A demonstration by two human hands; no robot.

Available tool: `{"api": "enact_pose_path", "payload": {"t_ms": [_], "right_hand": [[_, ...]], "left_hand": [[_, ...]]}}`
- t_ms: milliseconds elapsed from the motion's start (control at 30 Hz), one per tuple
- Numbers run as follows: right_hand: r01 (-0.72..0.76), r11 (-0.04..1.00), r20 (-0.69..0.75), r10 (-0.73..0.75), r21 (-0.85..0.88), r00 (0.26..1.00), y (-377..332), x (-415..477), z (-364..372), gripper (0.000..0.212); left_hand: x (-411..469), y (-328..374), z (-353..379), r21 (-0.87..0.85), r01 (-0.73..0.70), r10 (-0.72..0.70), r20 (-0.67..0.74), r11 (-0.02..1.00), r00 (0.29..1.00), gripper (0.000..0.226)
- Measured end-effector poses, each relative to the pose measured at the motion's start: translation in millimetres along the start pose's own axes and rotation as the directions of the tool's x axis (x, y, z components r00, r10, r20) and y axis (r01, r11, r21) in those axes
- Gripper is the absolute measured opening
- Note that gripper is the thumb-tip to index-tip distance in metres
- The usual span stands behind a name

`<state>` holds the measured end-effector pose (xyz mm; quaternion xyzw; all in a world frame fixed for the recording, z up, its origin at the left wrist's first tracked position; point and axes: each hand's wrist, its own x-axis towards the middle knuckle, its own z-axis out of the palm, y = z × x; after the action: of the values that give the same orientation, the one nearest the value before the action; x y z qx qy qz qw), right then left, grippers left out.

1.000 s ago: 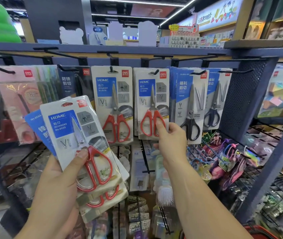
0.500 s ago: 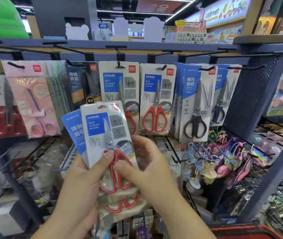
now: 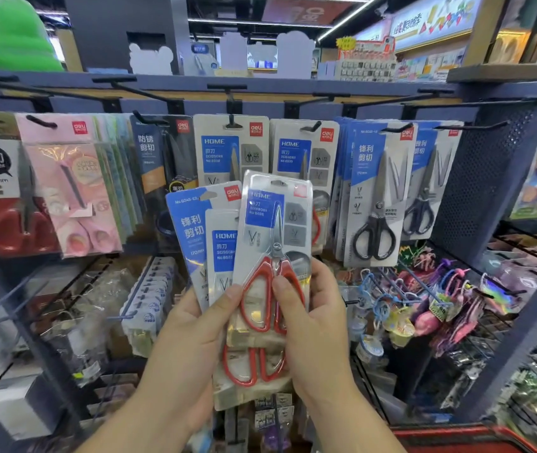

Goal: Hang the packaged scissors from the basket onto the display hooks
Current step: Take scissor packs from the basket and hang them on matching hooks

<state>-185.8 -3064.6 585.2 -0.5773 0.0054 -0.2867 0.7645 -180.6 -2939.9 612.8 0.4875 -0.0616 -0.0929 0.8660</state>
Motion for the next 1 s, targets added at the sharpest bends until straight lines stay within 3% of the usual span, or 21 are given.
{"api": "enact_pose_path", "payload": {"t_ms": [167, 333, 433, 533, 733, 1000], "right_hand": [[0.015, 0.995, -0.008, -0.014, 0.095, 1.0, -2.1, -1.6, 0.2, 0.043], [0.067, 0.989, -0.086, -0.056, 0.134, 0.995, -4.4, 3.7, -7.6, 0.028], [0.049, 0.981, -0.056, -0.039, 0.19, 0.998, -12.4, 11.7, -22.2, 0.031], [0.06, 0.992, 0.014, -0.062, 0.11, 0.998, -25.6, 23.4, -34.2, 0.035], [0.146, 0.989, 0.075, -0.146, 0.015, 0.986, -46.1, 46.2, -39.9, 0.024], [0.149, 0.984, 0.055, -0.144, -0.101, 0.988, -45.0, 71.6, -34.9, 0.014]], "left_hand": [[-3.6, 0.5, 5.7, -0.029, -0.038, 0.038, -0.023, 0.999, 0.999, 0.032], [0.4, 3.7, 3.9, 0.018, -0.093, 0.094, -0.096, 0.996, 0.991, 0.025], [6.4, 6.8, -2.9, 0.084, -0.155, 0.166, -0.15, 0.984, 0.975, 0.023], [11.3, 12.0, -7.9, 0.124, -0.22, 0.239, -0.17, 0.968, 0.956, 0.023], [16.5, 18.4, -10.4, 0.194, -0.266, 0.296, -0.147, 0.944, 0.944, 0.024], [17.2, 20.5, -9.3, 0.234, -0.283, 0.318, -0.124, 0.93, 0.94, 0.027]]}}
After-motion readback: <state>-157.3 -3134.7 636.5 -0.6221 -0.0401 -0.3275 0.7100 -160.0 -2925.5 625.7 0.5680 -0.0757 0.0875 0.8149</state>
